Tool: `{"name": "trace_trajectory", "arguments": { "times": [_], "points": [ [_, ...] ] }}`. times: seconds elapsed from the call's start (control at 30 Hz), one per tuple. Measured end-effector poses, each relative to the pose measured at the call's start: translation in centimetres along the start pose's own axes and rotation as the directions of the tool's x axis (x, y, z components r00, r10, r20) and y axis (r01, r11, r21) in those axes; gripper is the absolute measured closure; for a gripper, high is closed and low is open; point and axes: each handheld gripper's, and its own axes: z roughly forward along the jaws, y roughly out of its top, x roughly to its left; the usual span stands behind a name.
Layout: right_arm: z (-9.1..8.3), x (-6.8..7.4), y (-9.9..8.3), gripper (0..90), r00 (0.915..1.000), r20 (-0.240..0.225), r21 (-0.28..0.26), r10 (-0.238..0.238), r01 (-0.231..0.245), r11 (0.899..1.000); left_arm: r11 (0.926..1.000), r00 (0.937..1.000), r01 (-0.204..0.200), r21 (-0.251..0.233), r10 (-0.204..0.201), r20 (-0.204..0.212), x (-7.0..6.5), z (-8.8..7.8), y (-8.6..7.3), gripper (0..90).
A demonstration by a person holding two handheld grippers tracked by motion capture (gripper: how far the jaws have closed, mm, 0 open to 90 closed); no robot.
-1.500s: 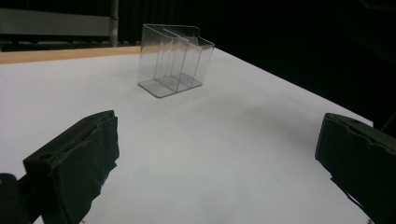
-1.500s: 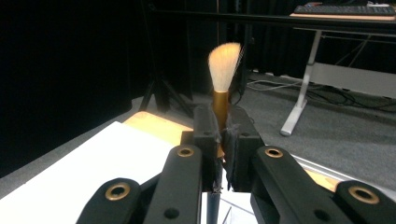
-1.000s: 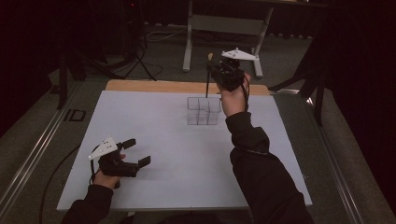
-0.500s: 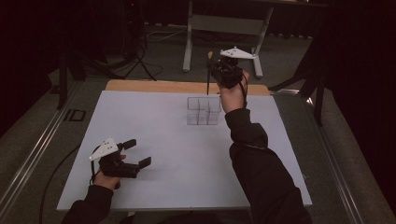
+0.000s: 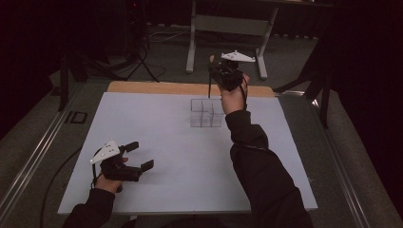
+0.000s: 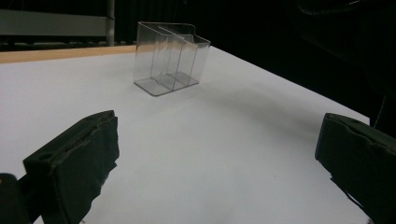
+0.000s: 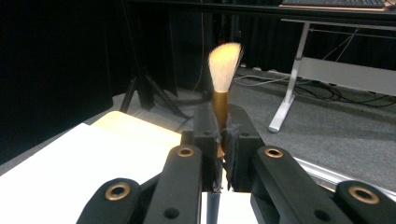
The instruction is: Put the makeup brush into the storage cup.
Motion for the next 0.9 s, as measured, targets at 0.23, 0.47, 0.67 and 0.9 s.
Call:
{"name": "trace_trajectory", "arguments": {
  "times": [0.23,0.47,0.67,0.9],
  "points": [
    [1.0,0.1,-1.5,84.3,0.9998,0.007,0.029,0.018,-0.018,0.999,1.0000,1.0000,0.000,0.001,0.000,0.005,0.0,0.0,0.0,0.0],
    [1.5,0.2,-2.9,84.3,0.9996,0.013,0.055,0.025,-0.025,0.998,1.0000,1.0000,-0.003,0.000,0.003,0.001,-0.1,0.1,-0.1,0.0],
    [1.9,0.0,-4.1,84.3,0.9994,0.017,0.075,0.032,-0.033,0.997,1.0000,1.0000,0.001,0.002,-0.001,0.007,-0.2,0.2,-0.1,0.0],
    [2.3,-0.1,-5.2,84.3,0.9988,0.020,0.101,0.044,-0.046,0.994,1.0000,1.0000,-0.001,0.005,0.001,0.008,-0.2,0.2,-0.1,0.0]
  ]
}}
